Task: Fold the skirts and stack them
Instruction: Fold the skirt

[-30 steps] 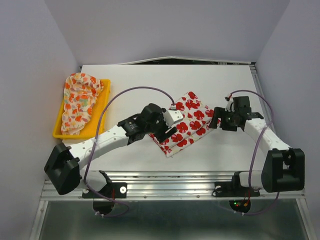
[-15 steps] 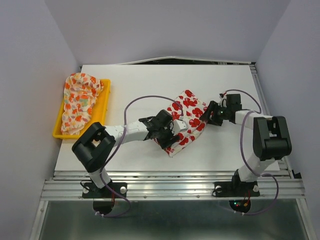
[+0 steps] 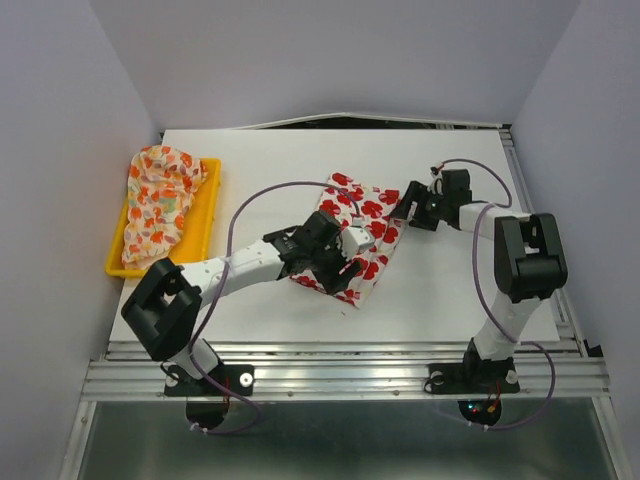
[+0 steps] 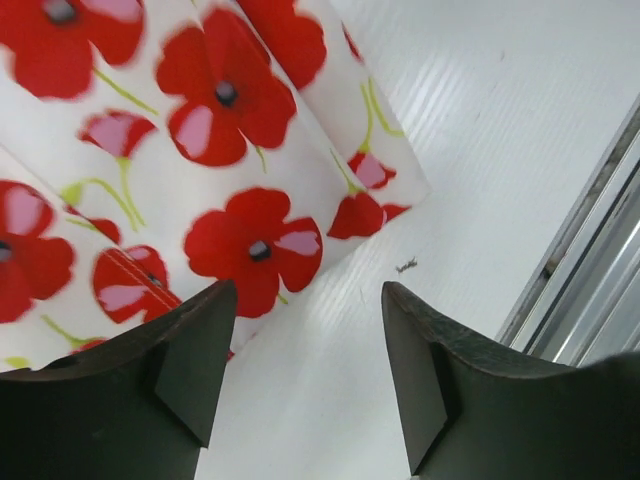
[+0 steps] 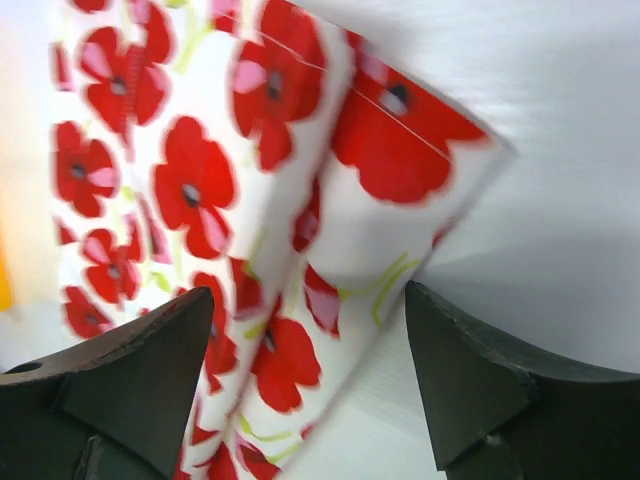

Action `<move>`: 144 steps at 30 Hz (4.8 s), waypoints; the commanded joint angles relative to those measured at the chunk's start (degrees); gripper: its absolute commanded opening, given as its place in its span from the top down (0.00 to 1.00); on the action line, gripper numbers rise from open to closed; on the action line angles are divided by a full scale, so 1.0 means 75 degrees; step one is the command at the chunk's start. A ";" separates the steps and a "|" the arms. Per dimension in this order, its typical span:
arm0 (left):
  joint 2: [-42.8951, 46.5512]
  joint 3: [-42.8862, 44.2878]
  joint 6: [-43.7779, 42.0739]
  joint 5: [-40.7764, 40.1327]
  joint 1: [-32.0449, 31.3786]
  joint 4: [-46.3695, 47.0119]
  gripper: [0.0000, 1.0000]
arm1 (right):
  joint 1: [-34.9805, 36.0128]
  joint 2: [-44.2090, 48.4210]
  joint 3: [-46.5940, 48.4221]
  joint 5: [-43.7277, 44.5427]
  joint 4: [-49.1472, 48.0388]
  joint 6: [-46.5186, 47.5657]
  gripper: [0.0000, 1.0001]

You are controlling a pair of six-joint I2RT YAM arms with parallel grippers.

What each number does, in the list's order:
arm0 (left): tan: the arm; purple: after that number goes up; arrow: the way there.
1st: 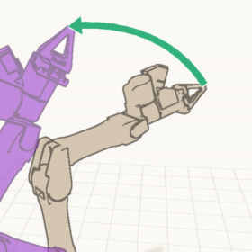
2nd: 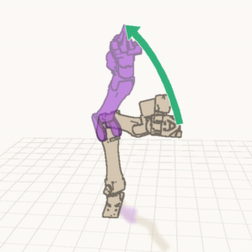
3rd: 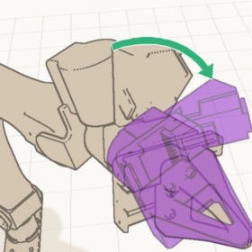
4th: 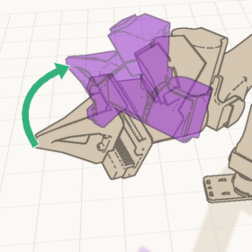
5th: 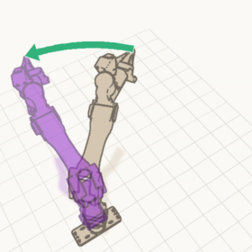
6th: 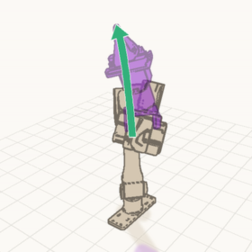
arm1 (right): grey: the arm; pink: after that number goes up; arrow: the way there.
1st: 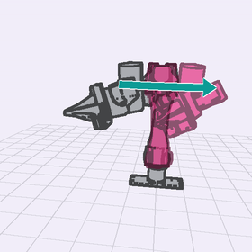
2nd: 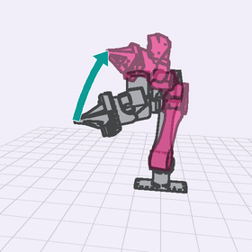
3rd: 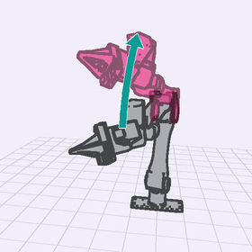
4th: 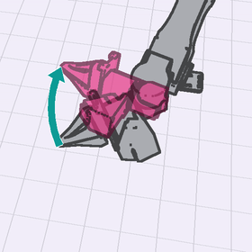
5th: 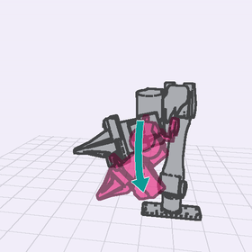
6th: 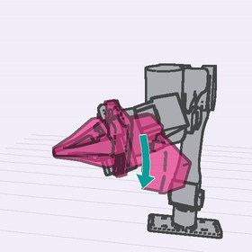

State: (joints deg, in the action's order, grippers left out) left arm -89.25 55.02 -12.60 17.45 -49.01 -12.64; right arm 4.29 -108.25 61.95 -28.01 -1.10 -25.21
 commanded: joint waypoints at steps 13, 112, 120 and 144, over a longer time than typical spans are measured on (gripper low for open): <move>-0.2981 0.5493 0.1621 -0.0944 0.0230 0.0619 0.35 | -0.0057 0.0899 -0.0092 0.0783 -0.0330 -0.0411 0.72; -0.4683 0.7935 0.1751 -0.0769 0.0020 -0.0505 0.51 | -0.0209 0.1272 -0.0186 0.1778 0.0803 0.0115 0.46; -0.2703 0.6072 0.1318 -0.0454 0.0464 -0.0973 0.45 | -0.0209 0.1437 -0.0104 0.0220 0.1237 -0.0727 0.40; 0.2501 -0.1688 -0.4518 -0.0125 0.2211 0.0795 0.42 | 0.0552 -0.1505 0.2309 0.1544 0.1963 0.1861 0.76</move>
State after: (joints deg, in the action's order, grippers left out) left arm -72.64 44.34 -37.36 14.87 -32.42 -12.47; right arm 8.40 -116.95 74.98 -22.70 10.11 -20.12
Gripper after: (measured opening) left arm 0.567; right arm 0.119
